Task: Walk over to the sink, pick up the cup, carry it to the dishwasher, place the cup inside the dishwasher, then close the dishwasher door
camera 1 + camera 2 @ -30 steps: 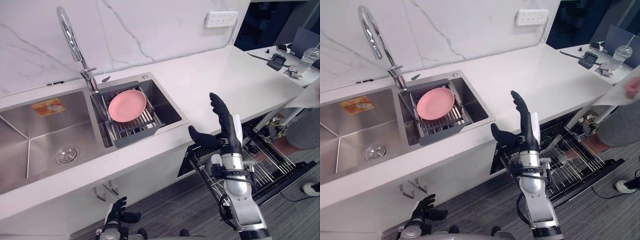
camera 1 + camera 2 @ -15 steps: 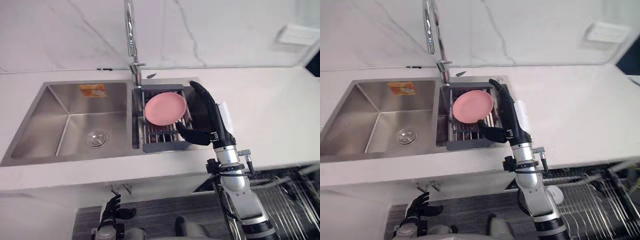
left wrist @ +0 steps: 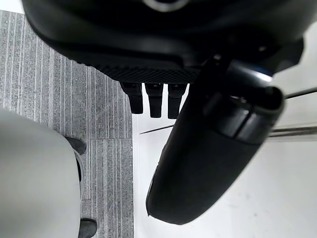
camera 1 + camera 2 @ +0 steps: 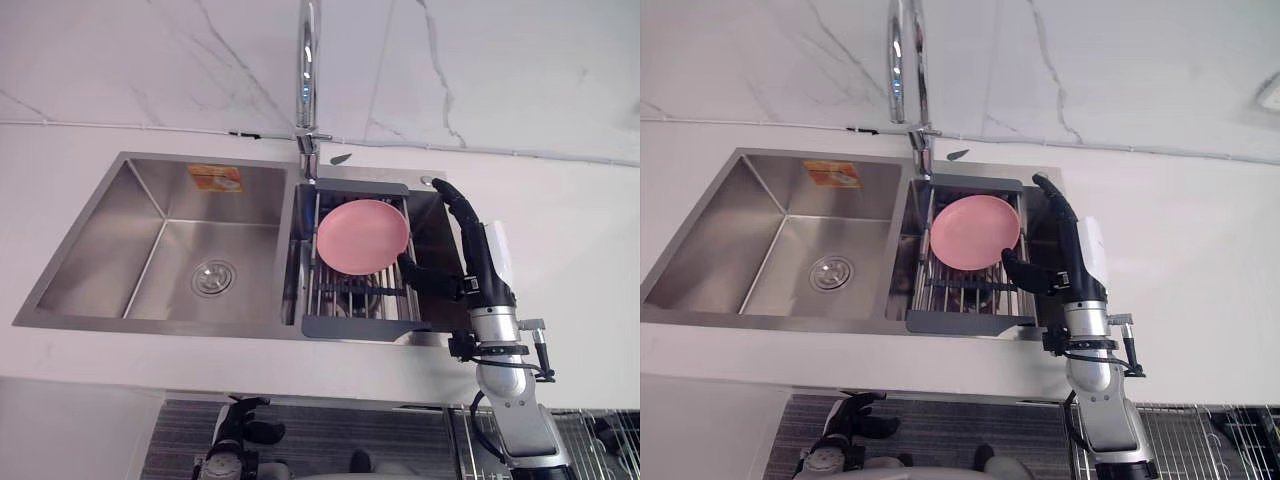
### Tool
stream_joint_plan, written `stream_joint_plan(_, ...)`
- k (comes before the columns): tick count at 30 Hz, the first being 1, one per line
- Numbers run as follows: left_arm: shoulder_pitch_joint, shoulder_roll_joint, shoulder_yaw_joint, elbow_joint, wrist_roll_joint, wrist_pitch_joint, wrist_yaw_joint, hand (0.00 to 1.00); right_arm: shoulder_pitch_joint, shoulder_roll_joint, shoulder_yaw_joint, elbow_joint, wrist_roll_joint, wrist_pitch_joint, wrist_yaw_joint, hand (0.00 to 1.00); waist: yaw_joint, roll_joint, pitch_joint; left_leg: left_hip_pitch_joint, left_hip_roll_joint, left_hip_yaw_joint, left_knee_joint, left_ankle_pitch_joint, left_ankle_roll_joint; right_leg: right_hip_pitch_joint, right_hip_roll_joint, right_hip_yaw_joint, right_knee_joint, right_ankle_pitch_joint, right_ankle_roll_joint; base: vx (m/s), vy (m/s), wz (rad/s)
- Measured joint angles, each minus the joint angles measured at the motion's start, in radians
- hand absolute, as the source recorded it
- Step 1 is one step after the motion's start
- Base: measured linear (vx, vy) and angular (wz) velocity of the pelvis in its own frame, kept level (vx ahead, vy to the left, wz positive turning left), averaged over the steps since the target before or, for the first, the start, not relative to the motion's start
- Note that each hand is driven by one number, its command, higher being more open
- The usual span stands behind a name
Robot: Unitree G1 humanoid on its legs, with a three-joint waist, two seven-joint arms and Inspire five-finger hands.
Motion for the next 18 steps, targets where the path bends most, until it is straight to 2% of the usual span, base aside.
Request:
stream_joint_plan(3,-0.001,0.003,-0.015,0.000,0.015,0.001,0.000,0.90,0.000,-0.001,-0.003,0.018,-0.003,0.000,-0.001,0.90,-0.005,0.000,0.000,-0.002,-0.003,0.016,-0.007,0.015,-0.022,0.011,-0.008,-0.019,-0.009,0.001,0.002,-0.01,0.012,0.19)
stream_joint_plan(7,-0.001,0.002,-0.019,-0.002,0.015,0.000,0.005,0.90,0.000,-0.001,-0.012,0.074,-0.030,0.001,-0.001,0.90,-0.004,0.001,-0.001,0.001,0.003,0.031,-0.047,0.051,-0.031,0.012,-0.010,-0.046,-0.009,0.001,0.002,-0.04,-0.011,0.23)
stream_joint_plan(10,0.004,0.001,-0.018,-0.005,0.015,0.000,0.006,0.90,0.000,-0.001,-0.012,0.092,-0.052,0.009,-0.001,0.90,-0.003,0.006,-0.005,0.011,0.011,0.042,-0.079,0.072,-0.033,0.011,-0.007,-0.049,-0.009,0.005,-0.001,-0.05,-0.012,0.07)
stream_joint_plan(15,0.013,0.002,-0.018,-0.002,0.016,-0.001,0.006,0.90,0.000,-0.042,-0.010,0.111,-0.079,0.009,0.000,0.90,-0.005,0.007,-0.023,0.015,0.024,0.117,-0.098,0.086,-0.032,0.002,-0.003,-0.031,-0.009,0.020,-0.003,-0.08,0.008,-0.10)
stream_joint_plan(18,0.014,0.004,-0.017,0.001,0.016,-0.002,0.006,0.90,-0.008,-0.084,0.005,0.122,-0.101,0.009,0.001,0.90,-0.007,0.005,-0.027,0.012,0.028,0.144,-0.126,0.096,-0.018,-0.015,-0.001,-0.014,-0.016,0.030,-0.002,-0.10,0.016,-0.09)
